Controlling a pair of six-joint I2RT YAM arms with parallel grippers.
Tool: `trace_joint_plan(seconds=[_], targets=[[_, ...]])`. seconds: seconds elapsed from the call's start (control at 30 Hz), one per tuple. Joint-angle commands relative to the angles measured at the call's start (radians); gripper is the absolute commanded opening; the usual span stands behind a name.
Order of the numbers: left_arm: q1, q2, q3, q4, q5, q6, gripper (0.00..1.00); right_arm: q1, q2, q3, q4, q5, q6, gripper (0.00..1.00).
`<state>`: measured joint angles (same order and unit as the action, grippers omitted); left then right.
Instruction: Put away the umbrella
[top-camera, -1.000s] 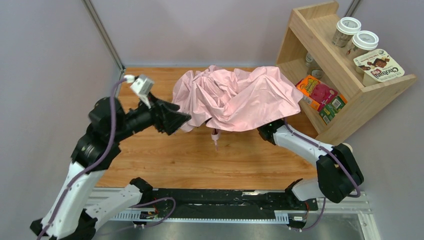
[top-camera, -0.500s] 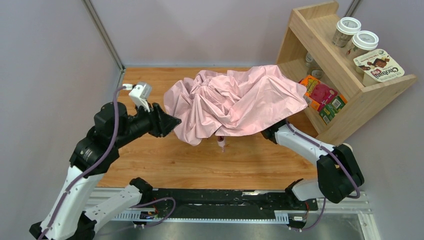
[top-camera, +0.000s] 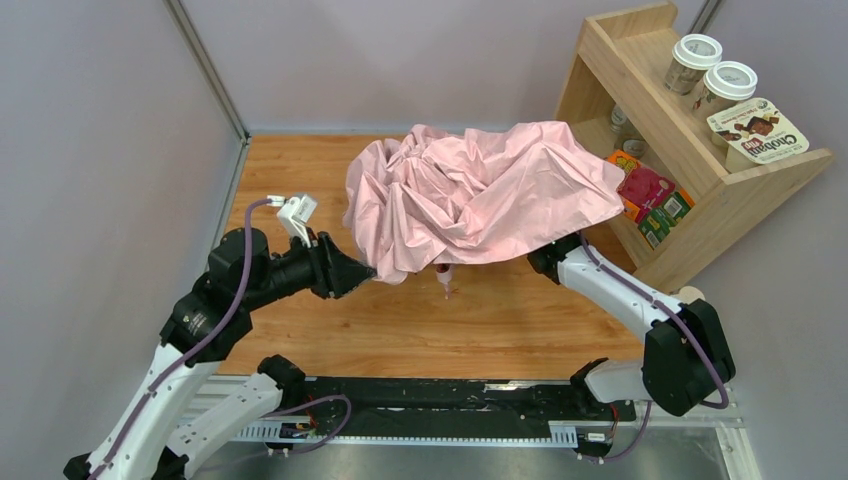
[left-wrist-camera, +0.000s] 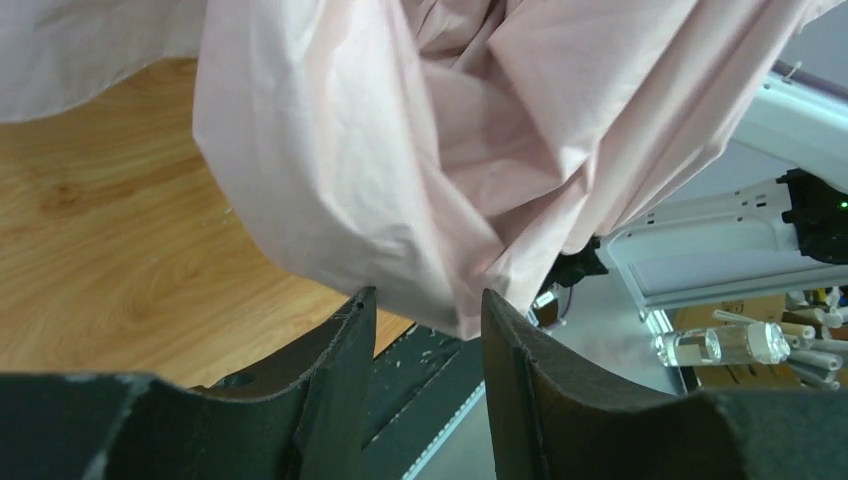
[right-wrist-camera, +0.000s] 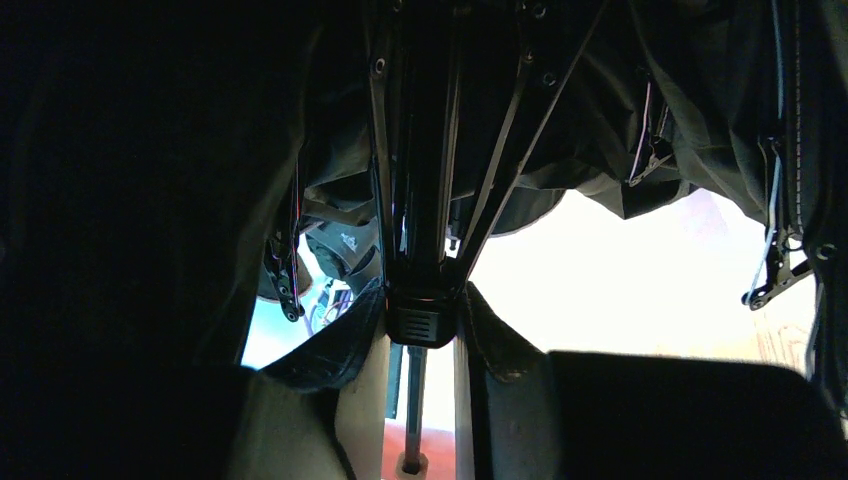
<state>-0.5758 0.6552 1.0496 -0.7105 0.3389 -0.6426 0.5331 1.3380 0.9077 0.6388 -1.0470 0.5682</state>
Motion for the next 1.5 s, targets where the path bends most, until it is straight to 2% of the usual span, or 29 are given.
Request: trace_joint_plan(seconds=[0.0,0.1,0.13,0.2,0.23,0.33,0.5,0.63,0.77,0.83,0.93,1.03,1.07,1.17,1.23,1.27,1.3,1.4,1.47], targets=[[-0.001,0.05,0.056,0.092,0.045,-0.017,0.5,-0.004,-0.043,0.033,0.019,0.062,-0.048,0.0],[-0.001,0.04,0.088,0.059,0.008,-0.002,0.71,-0.004,-0.039,0.037,-0.033,0.094,-0.085,0.0],[-0.002,0.037,0.095,0.024,-0.006,0.006,0.72,-0.005,-0.036,0.046,-0.056,0.113,-0.094,0.0],[-0.001,0.041,0.116,-0.027,-0.029,0.012,0.7,-0.004,-0.039,0.056,-0.115,0.16,-0.117,0.0],[-0.001,0.05,0.125,-0.053,-0.04,0.011,0.65,-0.004,-0.039,0.059,-0.132,0.18,-0.123,0.0],[-0.001,0.069,0.127,-0.06,-0.018,0.014,0.62,-0.004,-0.031,0.066,-0.159,0.222,-0.125,0.0],[-0.001,0.138,0.133,-0.063,-0.006,0.041,0.68,-0.004,-0.025,0.057,-0.134,0.239,-0.096,0.0],[-0.001,0.188,0.119,-0.04,0.006,0.054,0.68,-0.004,-0.026,0.054,-0.107,0.216,-0.073,0.0],[-0.001,0.222,0.122,-0.029,-0.031,0.07,0.64,-0.002,-0.031,0.06,-0.099,0.191,-0.061,0.0],[-0.001,0.236,0.133,-0.014,-0.057,0.075,0.58,-0.002,-0.034,0.053,-0.082,0.185,-0.05,0.0],[-0.001,0.254,0.165,-0.043,-0.144,0.09,0.41,-0.004,-0.042,0.046,-0.07,0.176,-0.041,0.0],[-0.001,0.265,0.187,-0.06,-0.189,0.118,0.29,-0.004,-0.042,0.048,-0.051,0.163,-0.016,0.0],[-0.001,0.264,0.187,-0.052,-0.19,0.124,0.2,-0.004,-0.04,0.051,-0.044,0.163,-0.005,0.0],[-0.001,0.256,0.176,-0.021,-0.173,0.112,0.15,-0.004,-0.034,0.059,-0.025,0.157,0.025,0.0],[-0.001,0.256,0.173,-0.009,-0.115,0.092,0.26,-0.004,-0.04,0.057,-0.024,0.163,0.025,0.0],[-0.001,0.256,0.17,-0.009,-0.104,0.077,0.42,-0.004,-0.045,0.057,-0.024,0.168,0.021,0.0],[-0.001,0.251,0.167,-0.012,-0.094,0.07,0.5,-0.004,-0.046,0.057,-0.025,0.171,0.022,0.0],[-0.001,0.235,0.121,0.037,-0.067,0.04,0.56,-0.002,-0.045,0.059,-0.005,0.17,0.038,0.0],[-0.002,0.236,0.105,0.068,-0.064,0.031,0.56,0.002,-0.04,0.056,0.012,0.171,0.053,0.0]])
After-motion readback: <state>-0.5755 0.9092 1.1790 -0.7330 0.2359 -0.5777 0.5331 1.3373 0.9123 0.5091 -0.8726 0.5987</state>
